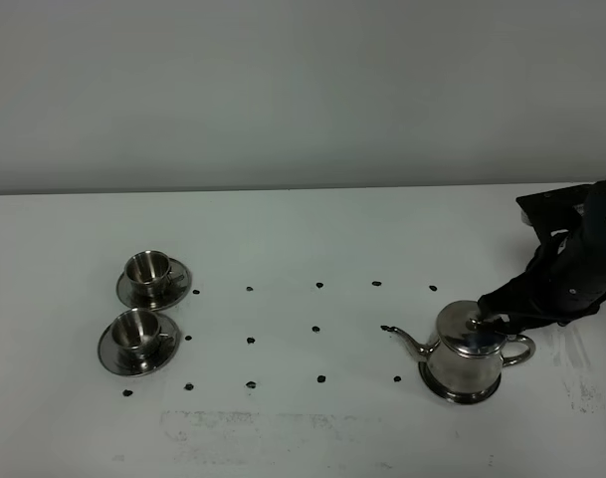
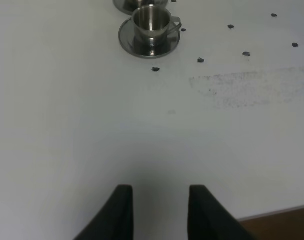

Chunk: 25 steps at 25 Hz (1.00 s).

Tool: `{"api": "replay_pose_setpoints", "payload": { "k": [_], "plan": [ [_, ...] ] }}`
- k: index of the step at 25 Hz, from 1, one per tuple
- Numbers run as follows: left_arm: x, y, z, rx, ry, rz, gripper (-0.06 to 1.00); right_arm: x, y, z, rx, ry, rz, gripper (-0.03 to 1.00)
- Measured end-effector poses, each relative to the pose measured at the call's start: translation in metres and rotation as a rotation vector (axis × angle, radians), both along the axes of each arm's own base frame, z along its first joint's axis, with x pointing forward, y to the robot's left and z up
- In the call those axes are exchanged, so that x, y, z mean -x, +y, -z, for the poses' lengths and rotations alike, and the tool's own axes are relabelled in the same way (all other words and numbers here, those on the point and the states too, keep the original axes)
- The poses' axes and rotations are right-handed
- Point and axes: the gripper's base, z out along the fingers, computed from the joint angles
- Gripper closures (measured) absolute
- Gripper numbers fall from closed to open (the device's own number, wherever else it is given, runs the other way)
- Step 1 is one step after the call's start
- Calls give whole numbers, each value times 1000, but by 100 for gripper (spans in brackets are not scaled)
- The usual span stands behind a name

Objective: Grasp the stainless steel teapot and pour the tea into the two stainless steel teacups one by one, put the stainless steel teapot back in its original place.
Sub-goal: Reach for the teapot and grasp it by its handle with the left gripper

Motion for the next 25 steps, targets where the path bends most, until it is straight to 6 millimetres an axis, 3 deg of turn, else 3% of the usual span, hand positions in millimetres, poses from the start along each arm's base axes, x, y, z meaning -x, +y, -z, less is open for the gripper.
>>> {"api": "replay_pose_setpoints", "payload": {
  "k": [5,14,25],
  "plan": [
    [0,0,0,0,0,0,65,5,0,0,11,55,-23,62],
    [0,0,0,0,0,0,65,19,2,-21,-25,100,-94,62],
    [0,0,0,0,0,0,65,25,13,-23,-141,144,-188,62]
  ]
}}
